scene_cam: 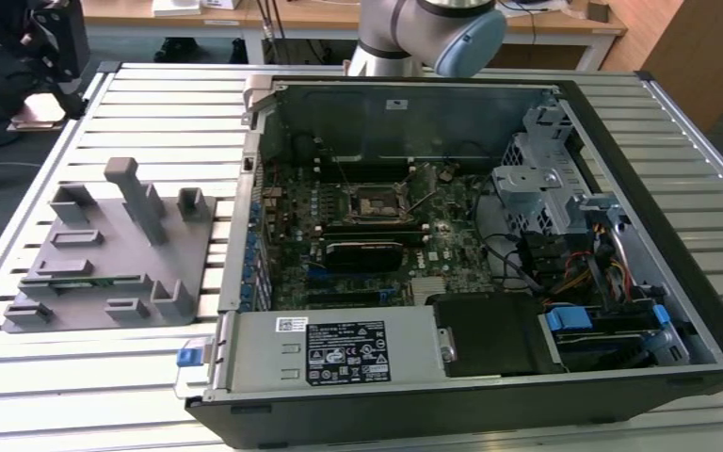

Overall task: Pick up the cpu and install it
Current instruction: 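Pick up the cpu and move it towards the insertion slot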

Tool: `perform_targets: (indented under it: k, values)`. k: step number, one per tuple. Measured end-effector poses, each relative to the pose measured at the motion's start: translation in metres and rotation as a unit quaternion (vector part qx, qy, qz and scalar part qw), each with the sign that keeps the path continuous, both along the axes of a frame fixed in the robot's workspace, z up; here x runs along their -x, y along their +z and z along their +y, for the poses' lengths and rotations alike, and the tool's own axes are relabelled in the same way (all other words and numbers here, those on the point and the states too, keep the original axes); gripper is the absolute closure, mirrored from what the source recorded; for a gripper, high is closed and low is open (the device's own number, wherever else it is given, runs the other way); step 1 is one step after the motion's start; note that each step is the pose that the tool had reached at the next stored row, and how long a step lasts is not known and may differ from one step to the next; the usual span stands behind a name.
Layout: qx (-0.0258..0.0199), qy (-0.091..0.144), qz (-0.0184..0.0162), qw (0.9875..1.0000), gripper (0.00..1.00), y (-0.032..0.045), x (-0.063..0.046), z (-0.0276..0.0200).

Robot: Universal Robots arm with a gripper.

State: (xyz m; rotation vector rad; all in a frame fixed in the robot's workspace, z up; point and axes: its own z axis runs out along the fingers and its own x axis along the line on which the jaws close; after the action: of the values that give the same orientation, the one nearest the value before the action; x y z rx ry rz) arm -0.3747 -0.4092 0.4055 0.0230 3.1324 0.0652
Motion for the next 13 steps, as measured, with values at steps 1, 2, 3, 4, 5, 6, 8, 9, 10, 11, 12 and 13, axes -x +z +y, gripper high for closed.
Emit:
perform_targets:
  k: [1,2,3,4,5,6,8,9,10,11,12,13]
  values:
    - [0.0,0.0,0.0,1.0,0.46,0.0,-0.002,0.0]
    - [0.0,0.0,0.0,1.0,0.46,-0.0001,-0.003,0.0]
    - [0.0,0.0,0.0,1.0,0.46,0.0,-0.005,0.0]
    - [0.0,0.0,0.0,1.0,0.46,0.0,-0.006,0.0]
    - [0.0,0.0,0.0,1.0,0.46,0.0,-0.008,0.0]
    - [0.0,0.0,0.0,1.0,0.46,0.0,-0.01,0.0]
    - [0.0,0.0,0.0,1.0,0.46,0.0,-0.013,0.0]
    - [0.0,0.0,0.0,1.0,0.46,-0.0001,-0.015,0.0]
    - [0.0,0.0,0.0,1.0,0.46,0.0,-0.016,0.0]
    - [0.0,0.0,0.0,1.0,0.46,0.0,-0.018,0.0]
    - [0.0,0.0,0.0,1.0,0.46,0.0,-0.02,0.0]
    - [0.0,0.0,0.0,1.0,0.46,0.0,-0.021,0.0]
